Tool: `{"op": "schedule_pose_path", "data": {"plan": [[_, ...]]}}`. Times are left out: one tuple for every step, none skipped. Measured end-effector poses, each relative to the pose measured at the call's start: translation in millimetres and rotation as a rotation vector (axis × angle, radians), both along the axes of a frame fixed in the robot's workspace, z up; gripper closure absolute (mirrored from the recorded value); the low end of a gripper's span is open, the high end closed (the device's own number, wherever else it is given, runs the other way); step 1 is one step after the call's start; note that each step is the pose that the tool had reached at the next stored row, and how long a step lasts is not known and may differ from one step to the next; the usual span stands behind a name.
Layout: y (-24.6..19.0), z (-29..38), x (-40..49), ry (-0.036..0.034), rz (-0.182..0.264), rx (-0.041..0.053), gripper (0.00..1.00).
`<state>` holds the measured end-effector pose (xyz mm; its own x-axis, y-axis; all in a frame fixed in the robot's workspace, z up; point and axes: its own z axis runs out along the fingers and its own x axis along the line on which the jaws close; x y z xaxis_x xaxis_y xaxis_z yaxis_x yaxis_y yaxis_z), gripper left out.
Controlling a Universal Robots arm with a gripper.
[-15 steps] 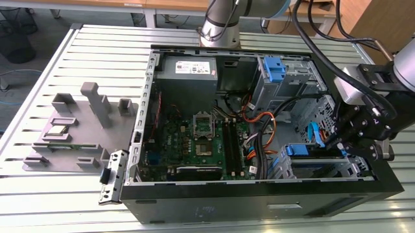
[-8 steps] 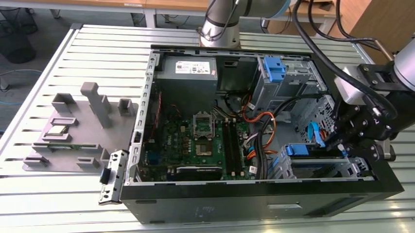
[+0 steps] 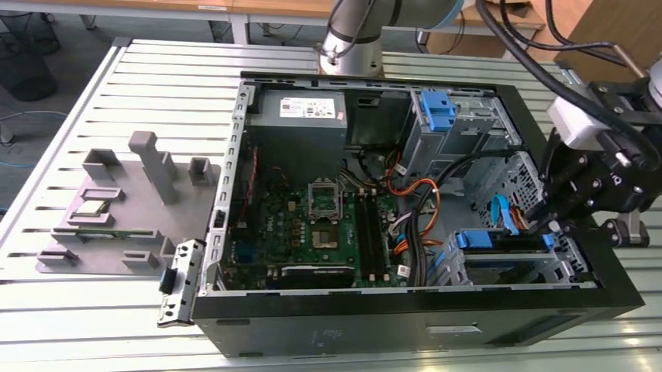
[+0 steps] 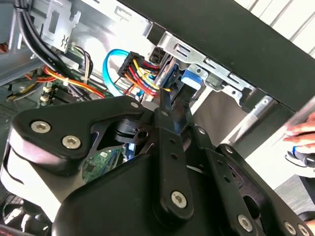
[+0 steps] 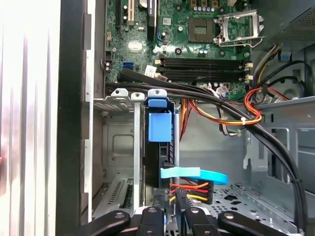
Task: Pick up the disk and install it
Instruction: 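Insert the second disk wire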
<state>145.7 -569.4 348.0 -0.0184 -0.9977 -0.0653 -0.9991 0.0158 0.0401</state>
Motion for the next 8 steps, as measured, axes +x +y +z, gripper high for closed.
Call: {"op": "schedule_pose_path", "data": {"plan": [[0.0,3.2,0.0,0.0,0.0,0.0,0.76],[0.0,6.0,0.0,0.0,0.0,0.0,0.76],[0.0,8.5,0.0,0.0,0.0,0.0001,0.76],[0.0,10.8,0.0,0.0,0.0,0.0,0.76],[0.0,12.6,0.0,0.0,0.0,0.0001,0.76],[0.0,13.4,0.0,0.0,0.0,0.0,0.76],[0.0,13.3,0.0,0.0001,0.0,0.0004,0.76],[0.0,13.4,0.0,0.0,0.0,0.0005,0.76]]}}
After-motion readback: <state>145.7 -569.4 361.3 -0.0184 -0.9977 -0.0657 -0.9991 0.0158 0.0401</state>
